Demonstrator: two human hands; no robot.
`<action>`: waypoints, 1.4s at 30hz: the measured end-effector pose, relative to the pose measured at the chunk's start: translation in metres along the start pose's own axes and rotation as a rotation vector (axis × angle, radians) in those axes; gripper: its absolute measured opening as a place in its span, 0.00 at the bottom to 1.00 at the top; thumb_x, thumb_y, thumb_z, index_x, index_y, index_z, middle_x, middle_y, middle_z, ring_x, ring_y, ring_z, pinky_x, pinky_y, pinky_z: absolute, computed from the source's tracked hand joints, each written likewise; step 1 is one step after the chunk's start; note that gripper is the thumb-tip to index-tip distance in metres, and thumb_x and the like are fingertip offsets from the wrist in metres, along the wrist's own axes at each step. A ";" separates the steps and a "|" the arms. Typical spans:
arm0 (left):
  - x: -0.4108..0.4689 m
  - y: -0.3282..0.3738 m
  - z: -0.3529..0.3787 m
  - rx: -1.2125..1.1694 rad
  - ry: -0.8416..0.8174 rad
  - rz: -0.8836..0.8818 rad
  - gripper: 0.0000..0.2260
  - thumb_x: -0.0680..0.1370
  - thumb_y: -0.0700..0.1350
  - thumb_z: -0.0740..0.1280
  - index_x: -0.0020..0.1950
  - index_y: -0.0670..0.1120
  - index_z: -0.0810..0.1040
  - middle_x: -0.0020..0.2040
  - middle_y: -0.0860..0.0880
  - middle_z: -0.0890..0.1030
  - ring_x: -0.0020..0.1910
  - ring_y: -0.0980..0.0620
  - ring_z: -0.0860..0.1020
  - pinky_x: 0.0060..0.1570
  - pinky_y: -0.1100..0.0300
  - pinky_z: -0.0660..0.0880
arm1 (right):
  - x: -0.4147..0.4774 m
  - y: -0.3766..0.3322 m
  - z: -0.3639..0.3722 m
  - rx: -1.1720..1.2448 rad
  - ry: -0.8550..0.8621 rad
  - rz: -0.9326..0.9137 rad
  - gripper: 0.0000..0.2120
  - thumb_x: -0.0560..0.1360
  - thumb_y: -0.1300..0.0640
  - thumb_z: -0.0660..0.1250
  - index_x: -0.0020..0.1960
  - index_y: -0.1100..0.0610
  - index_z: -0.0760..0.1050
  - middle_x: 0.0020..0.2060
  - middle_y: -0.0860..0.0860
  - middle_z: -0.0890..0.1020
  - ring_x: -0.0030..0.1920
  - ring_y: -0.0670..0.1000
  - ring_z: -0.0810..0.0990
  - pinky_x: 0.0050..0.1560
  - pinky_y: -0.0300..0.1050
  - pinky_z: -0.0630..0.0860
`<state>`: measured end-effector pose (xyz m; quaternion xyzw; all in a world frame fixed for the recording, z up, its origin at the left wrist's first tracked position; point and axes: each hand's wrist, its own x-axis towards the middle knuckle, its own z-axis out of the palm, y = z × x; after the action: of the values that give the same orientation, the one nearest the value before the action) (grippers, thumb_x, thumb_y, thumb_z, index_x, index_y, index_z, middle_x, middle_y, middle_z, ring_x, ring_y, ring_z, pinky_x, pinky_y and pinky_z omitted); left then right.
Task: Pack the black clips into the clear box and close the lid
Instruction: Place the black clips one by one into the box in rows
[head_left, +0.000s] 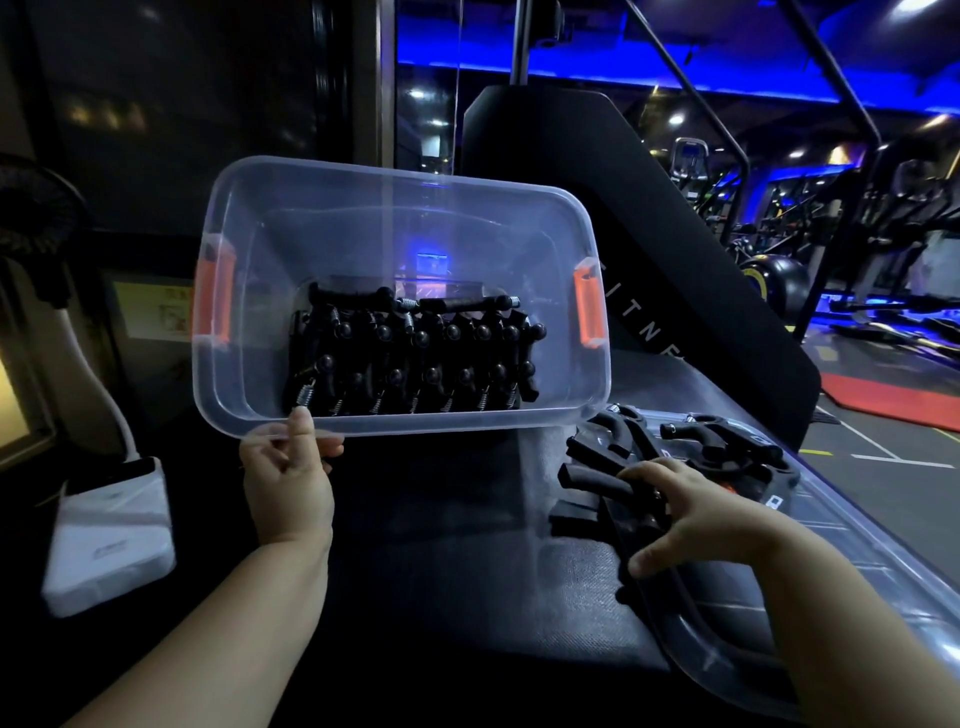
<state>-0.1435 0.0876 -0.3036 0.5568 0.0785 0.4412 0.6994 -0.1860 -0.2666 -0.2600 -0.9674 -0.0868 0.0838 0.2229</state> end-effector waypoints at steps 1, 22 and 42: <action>0.000 0.000 0.000 0.002 0.001 0.003 0.09 0.81 0.51 0.60 0.42 0.54 0.66 0.26 0.58 0.80 0.27 0.61 0.76 0.37 0.62 0.71 | 0.000 0.000 0.000 0.000 0.007 -0.010 0.57 0.37 0.26 0.73 0.64 0.38 0.65 0.61 0.41 0.64 0.62 0.45 0.64 0.61 0.38 0.66; -0.002 0.004 0.000 -0.020 -0.011 -0.005 0.09 0.81 0.50 0.61 0.42 0.51 0.68 0.28 0.56 0.81 0.29 0.60 0.78 0.33 0.65 0.73 | -0.007 -0.061 -0.004 -0.127 0.106 -0.112 0.08 0.73 0.53 0.67 0.47 0.40 0.80 0.31 0.40 0.79 0.32 0.39 0.75 0.34 0.32 0.69; -0.005 0.013 -0.002 -0.095 -0.051 -0.059 0.06 0.82 0.46 0.59 0.46 0.47 0.67 0.31 0.51 0.82 0.31 0.54 0.82 0.30 0.66 0.75 | -0.007 -0.111 -0.011 -0.345 0.025 -0.211 0.19 0.69 0.49 0.75 0.58 0.39 0.77 0.30 0.38 0.78 0.32 0.36 0.75 0.40 0.36 0.73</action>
<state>-0.1548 0.0854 -0.2953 0.5314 0.0558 0.4094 0.7395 -0.2049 -0.1746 -0.1998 -0.9777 -0.1979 0.0318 0.0622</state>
